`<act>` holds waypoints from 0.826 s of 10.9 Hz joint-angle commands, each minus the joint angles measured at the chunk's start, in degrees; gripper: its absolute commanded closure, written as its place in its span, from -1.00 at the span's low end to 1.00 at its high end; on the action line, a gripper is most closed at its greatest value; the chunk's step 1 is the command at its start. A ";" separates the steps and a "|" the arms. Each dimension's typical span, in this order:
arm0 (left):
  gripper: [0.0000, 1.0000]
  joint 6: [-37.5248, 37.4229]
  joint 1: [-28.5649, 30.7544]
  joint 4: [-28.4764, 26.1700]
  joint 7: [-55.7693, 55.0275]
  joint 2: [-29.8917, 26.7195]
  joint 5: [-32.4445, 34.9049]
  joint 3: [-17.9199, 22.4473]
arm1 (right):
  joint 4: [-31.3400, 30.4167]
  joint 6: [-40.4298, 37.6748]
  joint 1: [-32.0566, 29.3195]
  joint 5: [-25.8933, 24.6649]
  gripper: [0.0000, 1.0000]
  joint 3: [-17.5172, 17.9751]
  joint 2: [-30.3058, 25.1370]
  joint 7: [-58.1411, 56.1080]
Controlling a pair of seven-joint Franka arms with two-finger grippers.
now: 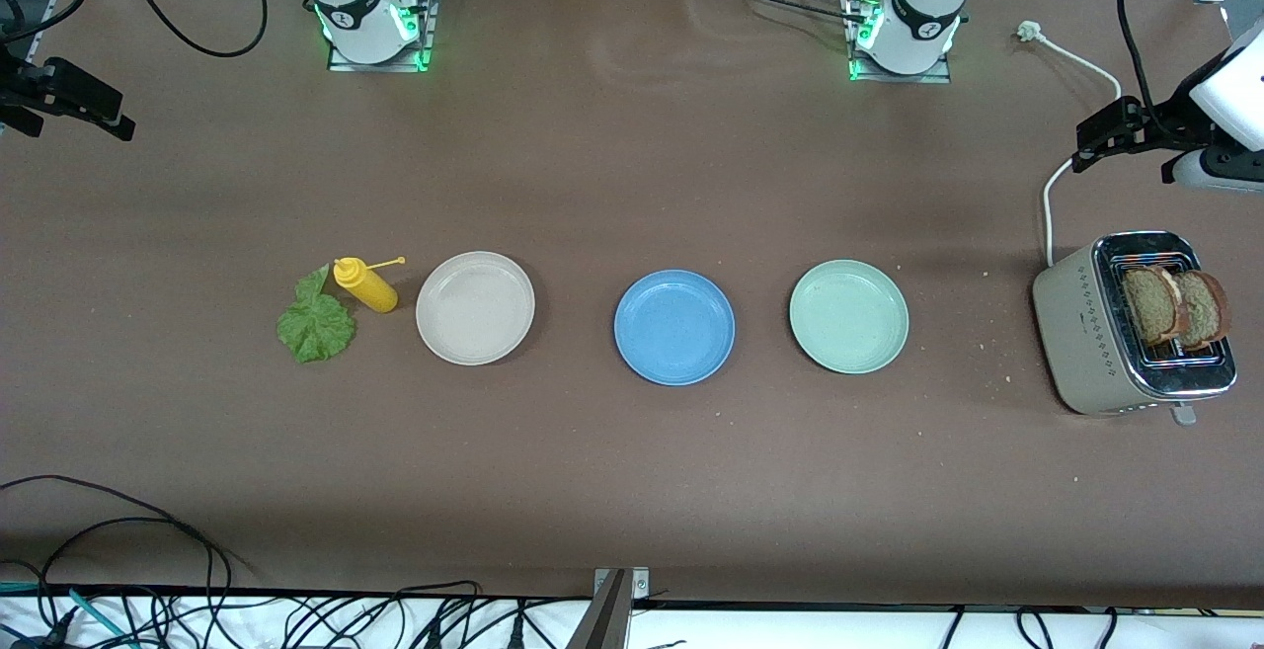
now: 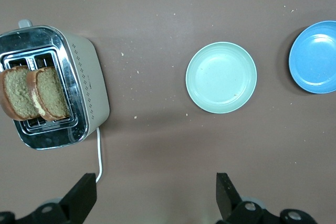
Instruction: Make sandwich in blue plate with both arms
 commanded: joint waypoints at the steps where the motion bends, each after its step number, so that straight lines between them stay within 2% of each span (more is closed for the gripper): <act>1: -1.00 -1.10 0.30 1.67 1.16 0.64 0.15 -0.21 | 0.63 -0.25 -0.25 0.45 -1.00 0.27 -0.08 0.22; 5: -1.00 -1.10 0.74 1.67 0.90 2.65 1.11 0.31 | 0.63 -0.25 -0.16 0.45 -1.00 0.36 -0.08 0.30; 9: -1.00 -0.66 4.69 2.11 1.08 6.43 1.20 0.49 | 0.63 -0.17 -0.16 0.53 -1.00 0.18 -0.08 0.13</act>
